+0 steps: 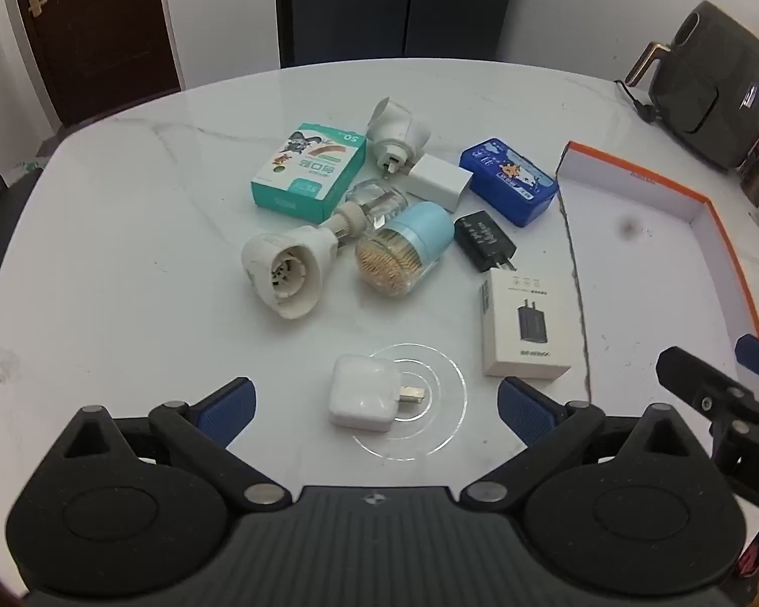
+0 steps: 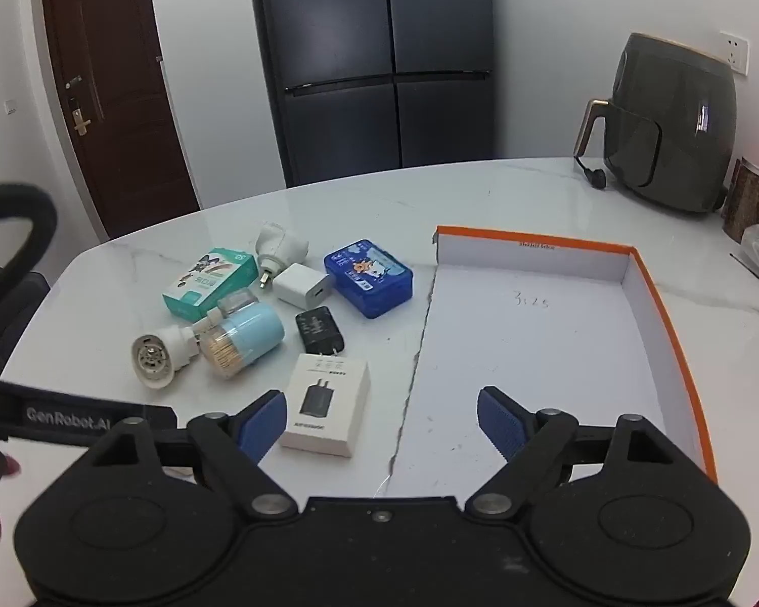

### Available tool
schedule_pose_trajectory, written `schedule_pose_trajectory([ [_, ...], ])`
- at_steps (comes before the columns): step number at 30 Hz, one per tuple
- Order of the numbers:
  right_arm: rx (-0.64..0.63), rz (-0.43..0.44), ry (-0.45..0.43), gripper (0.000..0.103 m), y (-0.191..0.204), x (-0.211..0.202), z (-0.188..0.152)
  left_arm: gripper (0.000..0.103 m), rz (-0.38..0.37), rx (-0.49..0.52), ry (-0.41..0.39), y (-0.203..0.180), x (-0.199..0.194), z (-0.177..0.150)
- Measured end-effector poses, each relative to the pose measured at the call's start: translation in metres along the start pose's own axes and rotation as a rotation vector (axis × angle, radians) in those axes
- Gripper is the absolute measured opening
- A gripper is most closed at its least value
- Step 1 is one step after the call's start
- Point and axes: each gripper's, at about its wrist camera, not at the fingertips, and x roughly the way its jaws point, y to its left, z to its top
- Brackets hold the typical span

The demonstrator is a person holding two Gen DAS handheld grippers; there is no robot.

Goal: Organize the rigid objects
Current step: 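Move left gripper to white square adapter while right gripper approaches white charger box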

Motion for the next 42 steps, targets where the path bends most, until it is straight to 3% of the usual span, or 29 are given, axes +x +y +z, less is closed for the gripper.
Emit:
schedule_pose_trajectory([
  [5, 0.013, 0.016, -0.022, 0.099, 0.008, -0.011, -0.005, 0.103, -0.004, 0.005, -0.022, 0.006, -0.005, -0.008],
  [12, 0.003, -0.015, 0.09, 0.099, 0.018, 0.005, -0.004, 0.103, 0.034, 0.011, 0.009, 0.013, 0.001, -0.01],
  [22, 0.007, 0.009, 0.126, 0.099, 0.017, 0.009, -0.008, 0.103, 0.031, 0.015, 0.039, 0.012, 0.015, -0.016],
  [42, 0.02, 0.012, 0.141, 0.099, 0.016, 0.012, -0.013, 0.103, 0.038, 0.047, 0.071, 0.008, 0.03, -0.019],
])
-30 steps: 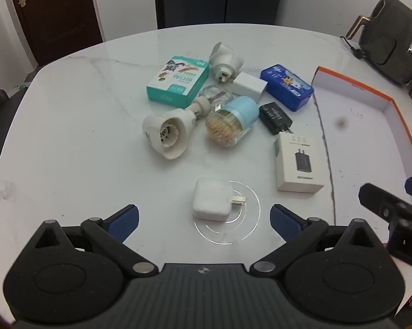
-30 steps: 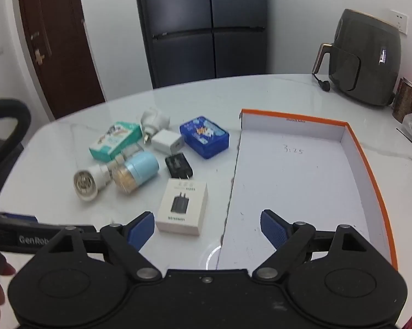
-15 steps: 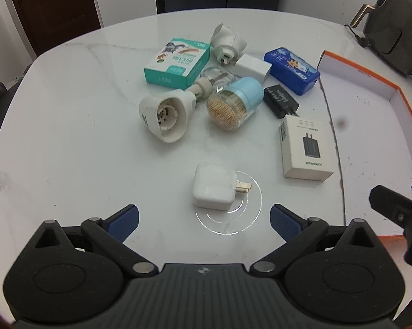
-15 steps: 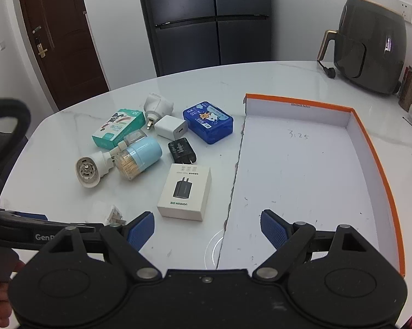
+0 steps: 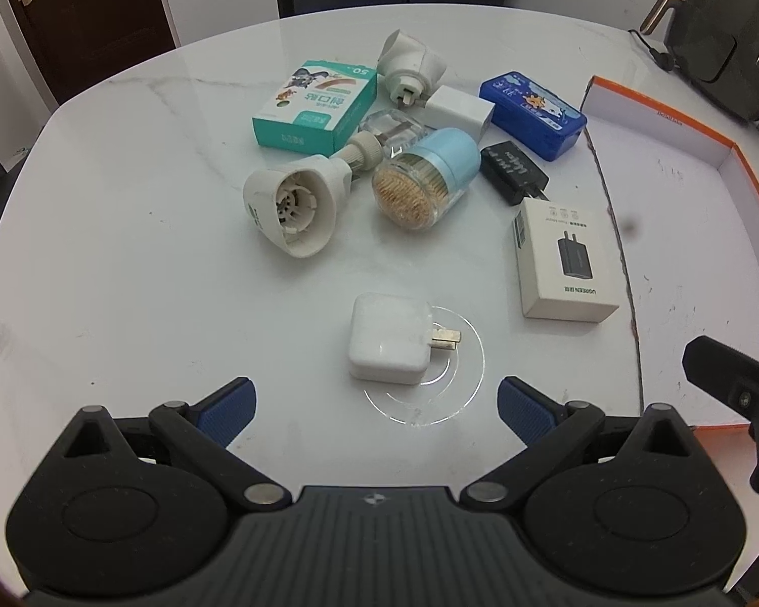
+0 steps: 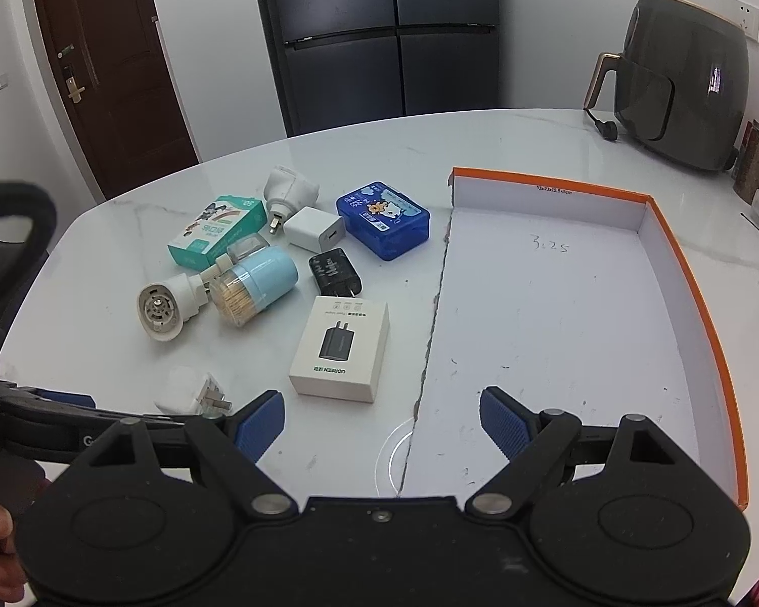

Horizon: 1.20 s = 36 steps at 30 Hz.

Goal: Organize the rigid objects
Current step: 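Move left gripper to white square adapter while right gripper approaches white charger box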

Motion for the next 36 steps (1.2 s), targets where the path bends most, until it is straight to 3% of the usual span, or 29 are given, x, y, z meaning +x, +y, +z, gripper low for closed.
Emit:
schedule_pose_trajectory([
  [36, 0.027, -0.017, 0.019, 0.099, 0.003, 0.01, -0.002, 0.103, -0.029, 0.061, 0.021, -0.001, 0.021, 0.002],
])
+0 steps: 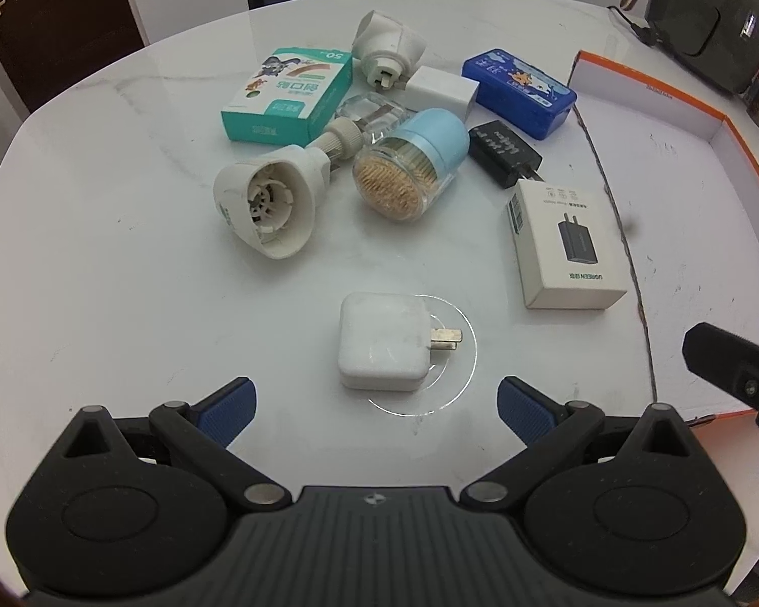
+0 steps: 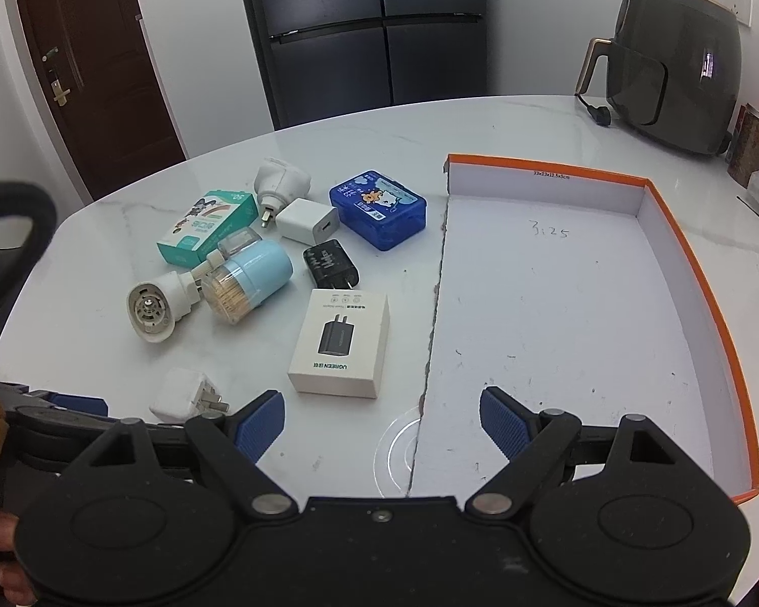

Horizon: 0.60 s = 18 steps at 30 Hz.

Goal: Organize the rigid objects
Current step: 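Move left gripper to white square adapter while right gripper approaches white charger box, then close left gripper on white square adapter while right gripper grasps white UGREEN box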

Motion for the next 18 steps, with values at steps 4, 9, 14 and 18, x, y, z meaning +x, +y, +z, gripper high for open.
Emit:
schedule_pose_trajectory([
  [4, 0.001, 0.0, 0.0, 0.099, 0.0, 0.001, -0.001, 0.103, 0.008, 0.001, -0.006, 0.001, 0.006, 0.001],
  [9, -0.002, -0.005, 0.005, 0.099, -0.001, 0.005, -0.003, 0.101, 0.007, -0.01, -0.021, 0.004, 0.014, 0.004],
  [14, -0.001, -0.005, 0.006, 0.099, 0.001, 0.011, -0.002, 0.088, 0.001, -0.005, -0.018, 0.007, 0.025, 0.004],
  [18, -0.012, -0.003, 0.017, 0.099, 0.004, 0.019, -0.001, 0.083, 0.001, 0.001, -0.06, 0.008, 0.025, 0.005],
])
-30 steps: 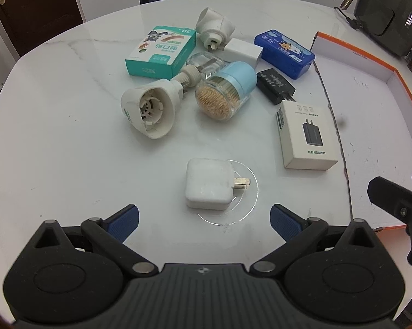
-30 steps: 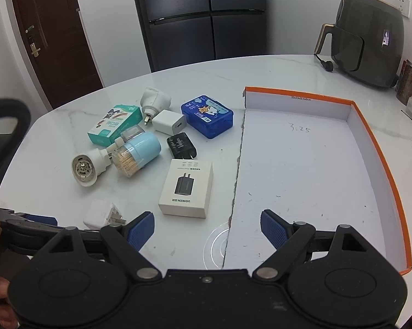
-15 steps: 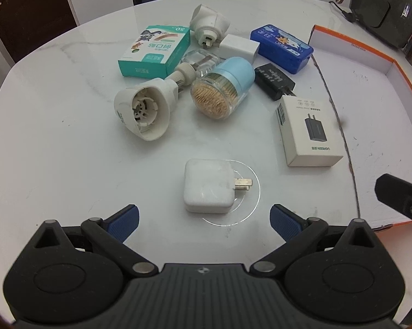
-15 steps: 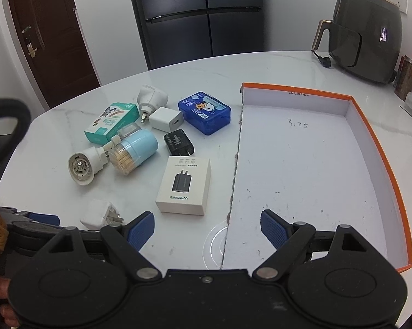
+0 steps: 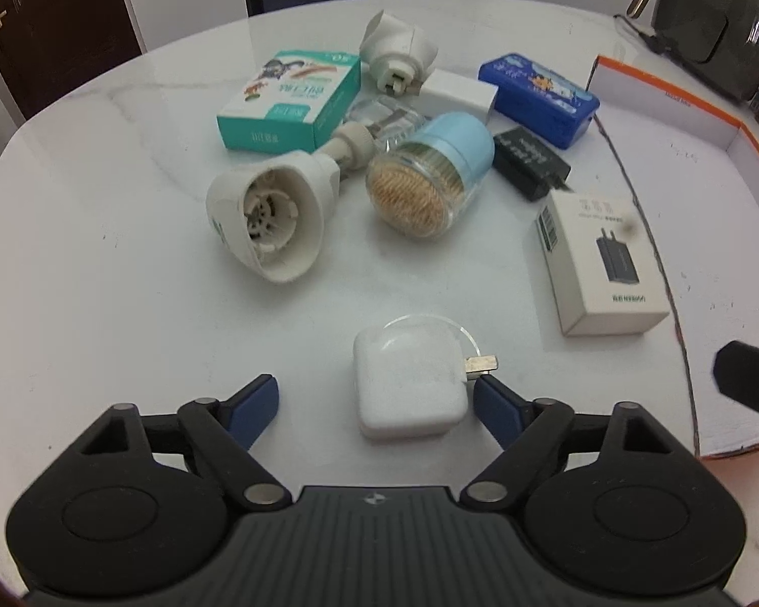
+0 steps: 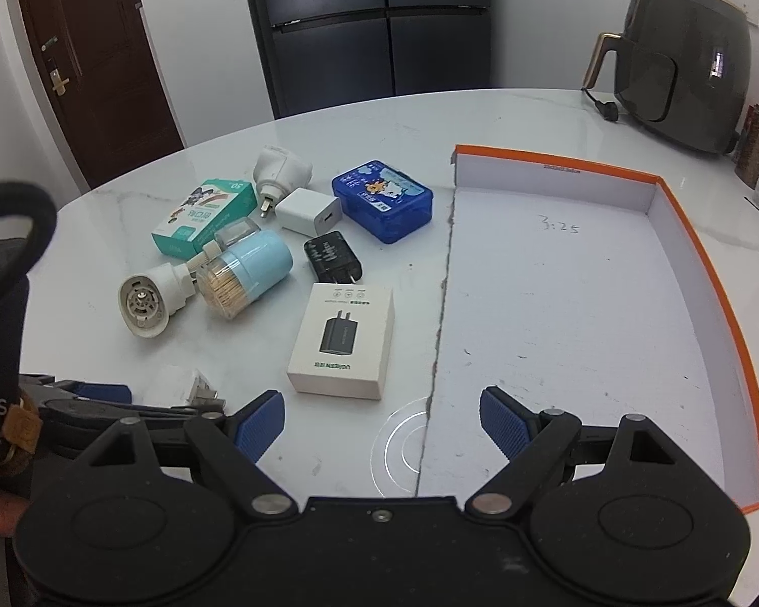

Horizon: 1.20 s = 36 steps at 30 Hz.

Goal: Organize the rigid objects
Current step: 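Close left gripper on white square adapter while right gripper grasps white UGREEN box, then carry both items to orange-rimmed tray while right gripper releases box inside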

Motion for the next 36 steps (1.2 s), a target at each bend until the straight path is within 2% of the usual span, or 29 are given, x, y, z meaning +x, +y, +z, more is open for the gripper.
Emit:
schedule_pose_trajectory([
  [3, -0.006, 0.007, 0.004, 0.099, 0.004, 0.009, 0.003, 0.068, -0.008, 0.024, -0.042, 0.0, -0.002, 0.0],
  [5, -0.017, 0.007, 0.009, 0.099, 0.009, 0.017, 0.006, 0.051, -0.023, 0.038, -0.065, -0.001, -0.003, 0.0],
  [11, -0.026, -0.004, 0.029, 0.099, 0.021, 0.045, 0.02, 0.051, -0.054, 0.01, -0.079, 0.008, -0.005, -0.002],
  [18, -0.012, -0.048, 0.09, 0.097, 0.029, 0.084, 0.037, 0.051, -0.056, -0.046, -0.085, 0.023, -0.01, 0.0],
  [20, -0.018, -0.061, 0.109, 0.089, 0.032, 0.093, 0.039, 0.051, -0.054, -0.06, -0.082, 0.026, -0.011, 0.002],
  [21, -0.021, -0.057, 0.122, 0.079, 0.033, 0.098, 0.04, 0.051, -0.054, -0.066, -0.081, 0.028, -0.011, 0.003],
  [22, -0.024, -0.058, 0.139, 0.073, 0.033, 0.102, 0.04, 0.051, -0.052, -0.073, -0.082, 0.029, -0.011, 0.004],
  [23, -0.026, -0.062, 0.148, 0.071, 0.034, 0.104, 0.04, 0.051, -0.05, -0.081, -0.083, 0.03, -0.011, 0.005],
  [28, -0.046, -0.049, 0.131, 0.07, 0.036, 0.096, 0.04, 0.051, -0.042, -0.104, -0.093, 0.032, -0.016, 0.011],
  [36, -0.05, -0.019, 0.045, 0.07, 0.032, 0.048, 0.048, 0.051, -0.022, -0.115, -0.121, 0.025, -0.033, 0.023],
])
